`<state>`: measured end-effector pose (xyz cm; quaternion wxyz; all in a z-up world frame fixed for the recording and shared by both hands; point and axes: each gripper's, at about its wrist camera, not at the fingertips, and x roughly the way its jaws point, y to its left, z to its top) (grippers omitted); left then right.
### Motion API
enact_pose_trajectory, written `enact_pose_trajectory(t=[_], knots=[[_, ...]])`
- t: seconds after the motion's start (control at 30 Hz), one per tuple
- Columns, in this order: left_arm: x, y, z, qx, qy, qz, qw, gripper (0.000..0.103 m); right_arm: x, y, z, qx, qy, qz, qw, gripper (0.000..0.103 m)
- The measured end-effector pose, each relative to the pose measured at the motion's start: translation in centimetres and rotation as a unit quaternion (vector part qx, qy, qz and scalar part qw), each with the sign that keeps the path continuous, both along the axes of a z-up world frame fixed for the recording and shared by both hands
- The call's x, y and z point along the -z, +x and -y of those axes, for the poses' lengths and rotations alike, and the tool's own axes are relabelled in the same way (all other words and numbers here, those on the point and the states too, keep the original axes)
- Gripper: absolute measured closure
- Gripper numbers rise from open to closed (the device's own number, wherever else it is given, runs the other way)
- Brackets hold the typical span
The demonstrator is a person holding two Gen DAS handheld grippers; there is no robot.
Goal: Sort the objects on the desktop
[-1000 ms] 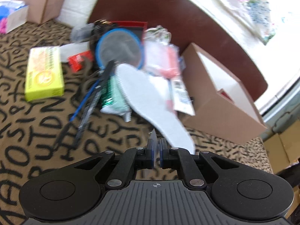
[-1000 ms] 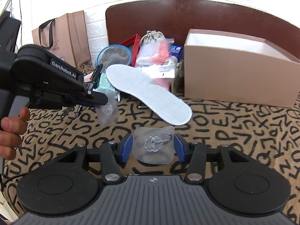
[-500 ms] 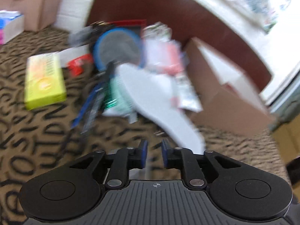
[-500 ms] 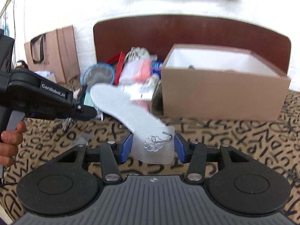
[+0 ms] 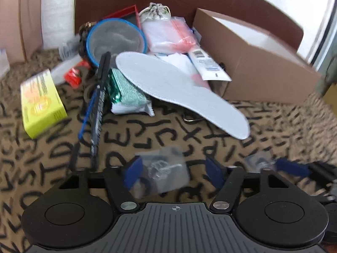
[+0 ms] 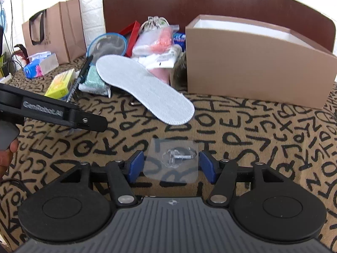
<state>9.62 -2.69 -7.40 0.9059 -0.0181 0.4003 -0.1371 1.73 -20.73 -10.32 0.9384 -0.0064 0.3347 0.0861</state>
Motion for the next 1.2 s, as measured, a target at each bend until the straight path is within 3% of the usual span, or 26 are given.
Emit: enact_pose_trajectory(t=[0.07,0.23,0.27,0.3,0.37,0.6,0.8,0.93,1.2], knots=[[0.1,0.1,0.1,-0.003,0.021,0.009,0.9997,0.055,0.2,-0.1,0.0,-0.001,-0.001,0.003,1.0,0.033],[-0.1,0.1,0.0,0.008,0.009,0.014,0.9998,0.086,0.7,0.2,0.0,-0.001,-0.003,0.011,1.0,0.026],[-0.3,0.0,0.2,0.011,0.008,0.017,0.9998,0.094,0.7,0.2,0.0,0.0,-0.001,0.01,1.0,0.029],[-0.5,-0.1,0.2,0.014,0.003,0.016,0.9998,0.097,0.6,0.2,0.0,0.0,0.001,0.011,1.0,0.038],[-0.6,-0.2,0.2,0.017,-0.005,0.012,0.9998,0.101,0.3,0.1,0.0,-0.004,0.006,0.01,1.0,0.042],[-1.6,-0.4,-1.5,0.006,-0.057,-0.003,0.9983,0.103,-0.5,-0.5,0.0,-0.004,0.009,0.023,1.0,0.049],[-3.4,0.9,-4.7,-0.017,-0.153,-0.031,0.9876,0.103,-1.6,-0.9,0.2,-0.007,0.01,0.04,0.999,0.049],[-4.5,1.2,-5.1,-0.014,-0.168,-0.024,0.9853,0.103,-2.4,-0.9,0.1,-0.009,0.008,0.052,0.999,0.049],[-5.2,1.1,-4.3,0.019,-0.161,-0.022,0.9865,0.103,-3.3,-1.0,0.2,-0.011,0.003,0.065,0.998,0.049]])
